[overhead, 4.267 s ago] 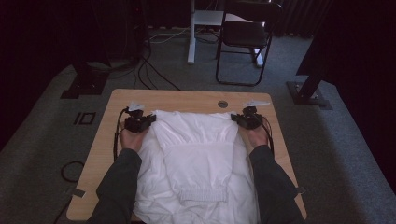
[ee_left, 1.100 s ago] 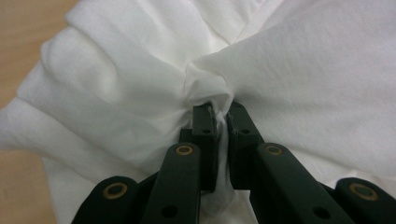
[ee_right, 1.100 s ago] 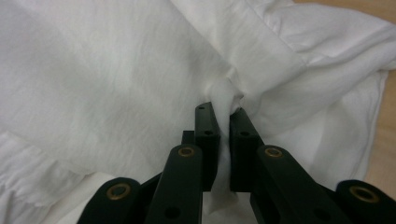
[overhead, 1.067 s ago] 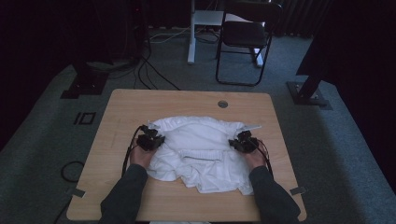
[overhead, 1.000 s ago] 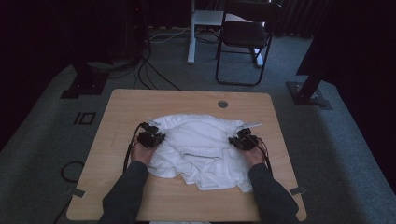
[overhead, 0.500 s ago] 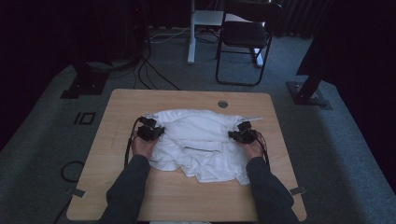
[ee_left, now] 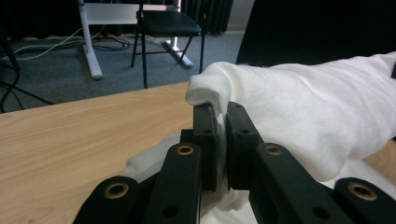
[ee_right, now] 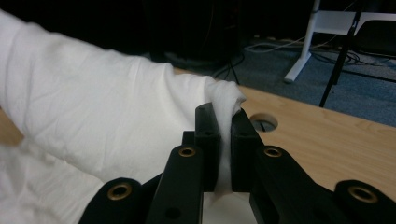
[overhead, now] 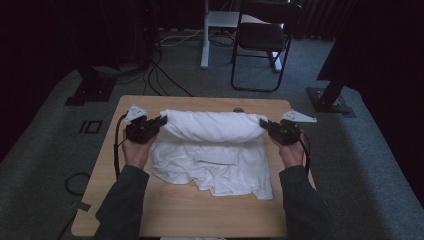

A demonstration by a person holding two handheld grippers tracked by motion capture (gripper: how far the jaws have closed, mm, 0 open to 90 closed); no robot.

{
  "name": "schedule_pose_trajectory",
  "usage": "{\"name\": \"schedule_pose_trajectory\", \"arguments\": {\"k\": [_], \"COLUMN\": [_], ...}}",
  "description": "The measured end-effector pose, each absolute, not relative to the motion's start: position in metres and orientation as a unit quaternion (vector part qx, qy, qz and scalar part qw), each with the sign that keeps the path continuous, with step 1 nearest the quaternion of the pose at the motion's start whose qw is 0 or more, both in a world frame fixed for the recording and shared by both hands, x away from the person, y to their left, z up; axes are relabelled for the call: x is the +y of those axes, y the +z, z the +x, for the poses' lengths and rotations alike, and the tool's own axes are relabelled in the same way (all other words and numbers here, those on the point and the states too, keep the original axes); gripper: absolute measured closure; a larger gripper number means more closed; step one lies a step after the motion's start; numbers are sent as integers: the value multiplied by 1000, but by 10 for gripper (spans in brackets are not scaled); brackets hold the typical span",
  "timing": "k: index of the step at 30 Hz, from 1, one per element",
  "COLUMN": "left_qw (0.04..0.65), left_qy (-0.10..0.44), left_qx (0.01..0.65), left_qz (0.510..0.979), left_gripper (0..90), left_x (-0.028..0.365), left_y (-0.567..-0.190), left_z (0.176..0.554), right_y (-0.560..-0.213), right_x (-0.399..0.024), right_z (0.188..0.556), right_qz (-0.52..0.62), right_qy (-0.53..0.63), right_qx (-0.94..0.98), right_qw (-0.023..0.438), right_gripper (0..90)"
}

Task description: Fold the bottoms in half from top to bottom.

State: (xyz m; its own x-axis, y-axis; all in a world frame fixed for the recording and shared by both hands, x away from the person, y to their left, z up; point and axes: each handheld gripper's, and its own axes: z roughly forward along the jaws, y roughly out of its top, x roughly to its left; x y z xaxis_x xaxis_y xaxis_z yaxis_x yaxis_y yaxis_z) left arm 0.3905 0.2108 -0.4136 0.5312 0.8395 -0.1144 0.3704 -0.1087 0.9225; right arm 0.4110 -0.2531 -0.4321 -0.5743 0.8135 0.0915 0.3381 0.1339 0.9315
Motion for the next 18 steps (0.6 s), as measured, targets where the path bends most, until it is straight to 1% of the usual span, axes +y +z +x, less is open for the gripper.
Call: {"name": "schedule_pose_trajectory", "arguments": {"k": [3,7,11,14,15,17,18], "left_qw": [508,489,482,480,483,497,505], "left_qy": [213,187,171,162,160,162,164], "left_qx": [422,423,425,419,415,408,407], "left_qz": [720,740,747,753,754,748,743], "left_gripper": [844,832,809,753,733,628,571], "left_x": [215,224,228,229,229,230,230], "left_y": [-428,-456,-469,-471,-471,-467,-465], "left_z": [378,359,347,340,338,334,334], "right_y": [-443,-468,-491,-499,-499,-498,-495], "right_x": [-252,-254,-254,-257,-258,-260,-262], "right_z": [398,377,362,355,354,351,349], "right_qz": [389,384,383,388,388,382,379], "right_qy": [507,502,486,483,485,494,503], "right_qx": [735,749,765,766,765,764,758], "right_qw": [224,199,181,172,169,163,168], "right_gripper": [847,838,828,804,783,636,545]}}
